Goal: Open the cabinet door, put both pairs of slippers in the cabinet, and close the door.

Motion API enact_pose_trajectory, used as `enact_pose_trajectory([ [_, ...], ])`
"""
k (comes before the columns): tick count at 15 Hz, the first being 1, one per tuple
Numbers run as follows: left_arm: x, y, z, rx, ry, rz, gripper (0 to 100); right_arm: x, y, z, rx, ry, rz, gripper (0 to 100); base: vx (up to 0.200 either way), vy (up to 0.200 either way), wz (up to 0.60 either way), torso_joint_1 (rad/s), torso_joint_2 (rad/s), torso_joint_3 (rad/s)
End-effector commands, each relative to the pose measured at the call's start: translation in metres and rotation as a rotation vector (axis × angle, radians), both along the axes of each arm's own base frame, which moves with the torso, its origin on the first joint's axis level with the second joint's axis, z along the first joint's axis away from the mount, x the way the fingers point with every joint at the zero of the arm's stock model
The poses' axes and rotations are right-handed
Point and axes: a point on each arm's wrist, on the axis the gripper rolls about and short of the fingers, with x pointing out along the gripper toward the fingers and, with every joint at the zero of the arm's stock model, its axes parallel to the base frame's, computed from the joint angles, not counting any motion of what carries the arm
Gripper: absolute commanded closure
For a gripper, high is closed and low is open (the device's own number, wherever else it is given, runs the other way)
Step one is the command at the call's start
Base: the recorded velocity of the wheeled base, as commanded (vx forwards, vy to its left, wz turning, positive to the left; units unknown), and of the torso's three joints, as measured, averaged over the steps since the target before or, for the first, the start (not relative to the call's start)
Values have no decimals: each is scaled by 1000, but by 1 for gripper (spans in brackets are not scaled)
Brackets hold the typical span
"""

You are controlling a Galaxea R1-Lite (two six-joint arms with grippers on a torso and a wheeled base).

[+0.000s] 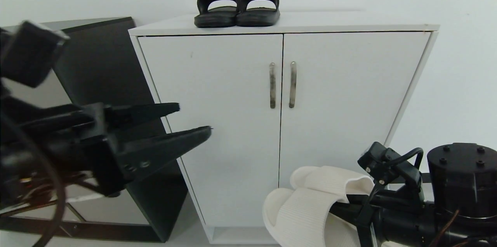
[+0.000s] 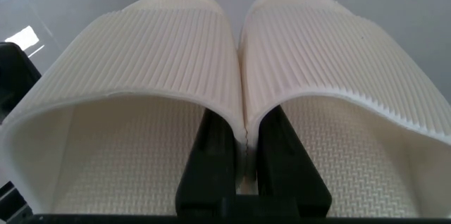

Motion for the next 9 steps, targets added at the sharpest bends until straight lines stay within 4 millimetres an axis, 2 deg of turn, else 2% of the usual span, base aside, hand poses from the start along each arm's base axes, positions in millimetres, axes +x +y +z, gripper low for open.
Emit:
enact_pose_trajectory([
  [1, 26, -36, -2, 30, 45, -71, 0, 0, 0, -1, -2, 2, 2, 100, 0, 0, 0, 0, 0, 0],
  [4, 52, -68, -1, 46, 66, -114, 0, 0, 0, -1, -2, 5, 2, 100, 0, 0, 0, 0, 0, 0],
  [9, 92, -114, 12, -4, 67, -169, 0, -3, -2, -3, 4, 21, 42, 100, 0, 0, 0, 0, 0, 0],
])
